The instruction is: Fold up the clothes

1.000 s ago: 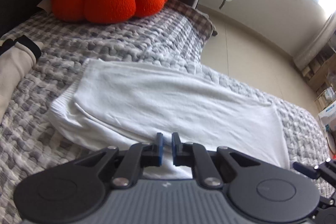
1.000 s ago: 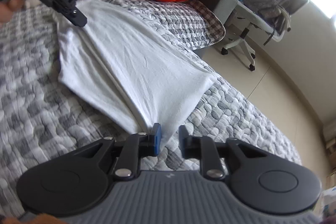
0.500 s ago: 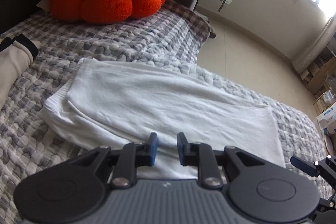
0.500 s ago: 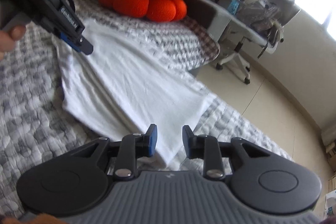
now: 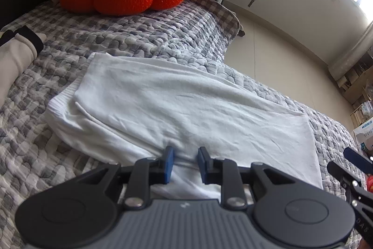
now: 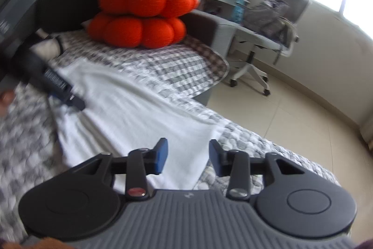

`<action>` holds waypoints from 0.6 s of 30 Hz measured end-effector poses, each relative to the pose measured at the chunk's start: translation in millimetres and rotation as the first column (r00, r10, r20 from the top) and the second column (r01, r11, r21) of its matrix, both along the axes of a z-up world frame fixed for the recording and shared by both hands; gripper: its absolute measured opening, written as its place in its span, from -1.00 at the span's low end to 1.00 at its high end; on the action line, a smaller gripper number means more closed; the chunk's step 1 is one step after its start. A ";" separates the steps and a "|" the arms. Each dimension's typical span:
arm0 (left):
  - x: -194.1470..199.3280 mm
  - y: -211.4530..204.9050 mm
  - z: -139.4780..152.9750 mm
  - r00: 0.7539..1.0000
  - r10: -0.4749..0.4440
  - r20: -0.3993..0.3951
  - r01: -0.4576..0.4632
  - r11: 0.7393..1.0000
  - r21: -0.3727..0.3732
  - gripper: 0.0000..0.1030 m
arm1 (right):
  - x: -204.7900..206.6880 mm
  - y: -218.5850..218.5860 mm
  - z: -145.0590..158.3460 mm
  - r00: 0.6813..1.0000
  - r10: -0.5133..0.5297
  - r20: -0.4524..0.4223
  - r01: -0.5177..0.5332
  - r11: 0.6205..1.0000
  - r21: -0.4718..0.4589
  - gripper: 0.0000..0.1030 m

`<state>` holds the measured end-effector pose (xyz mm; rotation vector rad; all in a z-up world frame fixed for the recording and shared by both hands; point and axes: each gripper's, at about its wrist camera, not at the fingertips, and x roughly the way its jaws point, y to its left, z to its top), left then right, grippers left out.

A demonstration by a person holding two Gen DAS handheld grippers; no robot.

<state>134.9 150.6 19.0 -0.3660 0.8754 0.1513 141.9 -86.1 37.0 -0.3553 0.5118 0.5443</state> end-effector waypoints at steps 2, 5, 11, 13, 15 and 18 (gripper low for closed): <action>0.4 -1.1 -0.5 1.000 -0.004 -0.001 0.004 1.000 0.006 -0.53 | 8.5 2.1 -3.6 0.999 -0.019 -0.031 0.020 1.000 0.013 -0.07; 1.4 -0.9 -1.0 1.000 -0.005 -0.002 0.005 1.000 0.005 -0.52 | 19.9 8.1 -11.0 0.997 -0.012 -0.082 0.015 0.999 0.039 -0.07; 2.2 0.2 -2.5 1.000 -0.016 -0.001 0.016 1.000 0.008 -0.52 | 35.2 28.2 -25.3 0.978 0.052 -0.201 -0.031 0.994 0.108 -0.09; 2.0 0.0 -2.5 1.000 -0.018 -0.002 0.018 1.000 0.007 -0.52 | 45.1 32.1 -30.2 0.971 0.049 -0.235 -0.027 0.995 0.094 -0.09; 1.7 0.6 -2.8 1.000 -0.023 -0.001 0.023 1.000 0.002 -0.52 | 55.3 29.9 -28.9 0.968 0.043 -0.247 -0.016 0.993 0.113 -0.10; 1.2 1.4 -3.6 1.000 -0.027 0.002 0.027 1.000 -0.004 -0.52 | 79.7 21.1 -25.7 0.957 -0.013 -0.291 0.059 0.987 0.151 -0.11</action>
